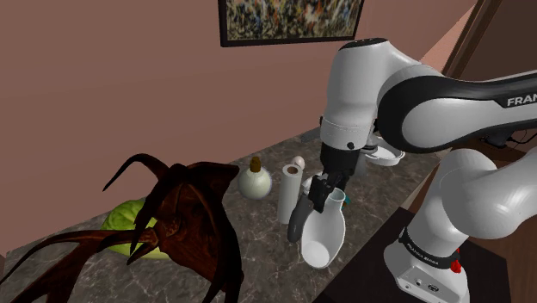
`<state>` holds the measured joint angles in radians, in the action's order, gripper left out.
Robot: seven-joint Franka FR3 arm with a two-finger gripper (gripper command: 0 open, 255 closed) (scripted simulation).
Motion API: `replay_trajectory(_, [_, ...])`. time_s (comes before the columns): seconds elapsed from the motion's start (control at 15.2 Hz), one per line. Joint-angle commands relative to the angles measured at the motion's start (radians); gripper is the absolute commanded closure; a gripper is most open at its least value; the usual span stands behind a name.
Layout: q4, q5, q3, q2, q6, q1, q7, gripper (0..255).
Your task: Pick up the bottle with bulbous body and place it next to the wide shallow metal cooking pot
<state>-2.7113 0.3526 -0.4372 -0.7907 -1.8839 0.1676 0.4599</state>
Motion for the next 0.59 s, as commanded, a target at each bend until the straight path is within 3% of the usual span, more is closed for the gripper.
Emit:
replay_trajectory(0.0, [0.000,0.000,0.000,0.000,0.000,0.000,0.000,0])
replay_trajectory(0.07, [0.000,0.000,0.000,0.000,0.000,0.000,0.000,0])
replay_trajectory(0.13, [0.000,0.000,0.000,0.000,0.000,0.000,0.000,255])
replay_trajectory(0.53, [0.000,0.000,0.000,0.000,0.000,0.000,0.000,255])
